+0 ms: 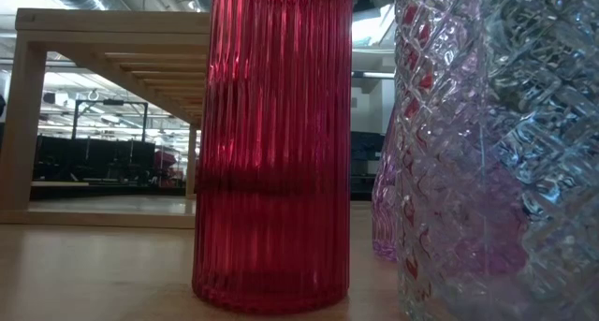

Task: Sort vases onto shelf
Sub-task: Put the pink vase into the shelf

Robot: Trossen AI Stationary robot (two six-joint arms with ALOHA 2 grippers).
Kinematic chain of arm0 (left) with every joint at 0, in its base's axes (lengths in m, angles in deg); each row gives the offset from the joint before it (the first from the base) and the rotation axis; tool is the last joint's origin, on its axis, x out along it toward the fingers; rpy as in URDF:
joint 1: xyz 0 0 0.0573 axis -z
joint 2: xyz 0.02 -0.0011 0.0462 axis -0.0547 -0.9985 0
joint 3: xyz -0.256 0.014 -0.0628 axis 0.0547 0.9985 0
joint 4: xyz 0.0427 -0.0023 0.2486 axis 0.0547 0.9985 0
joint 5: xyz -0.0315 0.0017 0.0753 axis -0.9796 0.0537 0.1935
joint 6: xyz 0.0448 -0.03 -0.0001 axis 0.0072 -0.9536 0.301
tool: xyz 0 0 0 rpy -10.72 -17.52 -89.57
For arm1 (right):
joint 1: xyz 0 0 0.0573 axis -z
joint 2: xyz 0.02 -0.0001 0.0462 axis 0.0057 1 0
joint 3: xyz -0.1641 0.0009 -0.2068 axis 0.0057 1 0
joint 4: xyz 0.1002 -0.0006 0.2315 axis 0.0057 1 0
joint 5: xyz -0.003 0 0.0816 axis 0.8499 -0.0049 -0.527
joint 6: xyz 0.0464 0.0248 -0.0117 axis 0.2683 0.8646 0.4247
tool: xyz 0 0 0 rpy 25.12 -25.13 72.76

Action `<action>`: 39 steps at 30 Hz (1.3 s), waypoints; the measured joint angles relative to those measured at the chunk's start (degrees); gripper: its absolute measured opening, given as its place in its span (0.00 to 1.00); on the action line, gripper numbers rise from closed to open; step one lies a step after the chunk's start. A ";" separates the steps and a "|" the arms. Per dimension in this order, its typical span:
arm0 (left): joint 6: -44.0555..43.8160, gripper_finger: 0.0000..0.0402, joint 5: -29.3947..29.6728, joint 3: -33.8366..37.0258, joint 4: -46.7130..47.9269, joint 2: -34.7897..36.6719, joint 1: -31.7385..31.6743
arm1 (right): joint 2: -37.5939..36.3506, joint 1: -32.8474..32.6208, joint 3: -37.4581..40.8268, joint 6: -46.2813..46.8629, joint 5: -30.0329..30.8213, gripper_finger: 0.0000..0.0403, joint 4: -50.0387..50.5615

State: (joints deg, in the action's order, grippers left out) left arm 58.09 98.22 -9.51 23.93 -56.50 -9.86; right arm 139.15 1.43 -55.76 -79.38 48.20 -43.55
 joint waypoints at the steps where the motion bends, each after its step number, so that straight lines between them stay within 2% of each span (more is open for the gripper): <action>1: 0.00 0.68 0.00 0.02 -0.02 0.00 0.00 | 1.87 -0.19 -2.06 -0.73 0.53 0.19 0.63; 6: 0.00 0.68 -0.01 0.02 -0.01 0.01 -0.01 | 12.76 -0.31 -16.42 -1.94 0.54 0.18 8.03; 12: 0.00 0.68 -0.01 0.00 -0.02 0.00 -0.02 | 22.52 -0.69 -36.30 -5.94 0.04 0.18 26.95; 17: 0.00 0.68 0.01 0.02 0.00 0.00 -0.01 | 27.88 -1.05 -46.46 -6.71 2.21 0.18 38.39; 26: 0.00 0.68 0.00 0.00 0.00 0.01 -0.02 | 33.72 -1.38 -47.89 -1.94 6.58 0.18 39.08; 34: 0.00 0.68 -0.01 0.02 0.00 0.00 0.00 | 34.66 -1.37 -47.98 -0.61 13.55 0.18 41.15; 39: 0.00 0.68 0.00 0.00 -0.01 0.02 -0.01 | 34.64 -0.98 -47.98 -0.32 13.80 0.19 43.55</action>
State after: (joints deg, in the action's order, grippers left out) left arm 58.09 98.22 -9.51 23.91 -56.48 -9.86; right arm 173.79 0.45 -103.74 -79.71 62.00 0.01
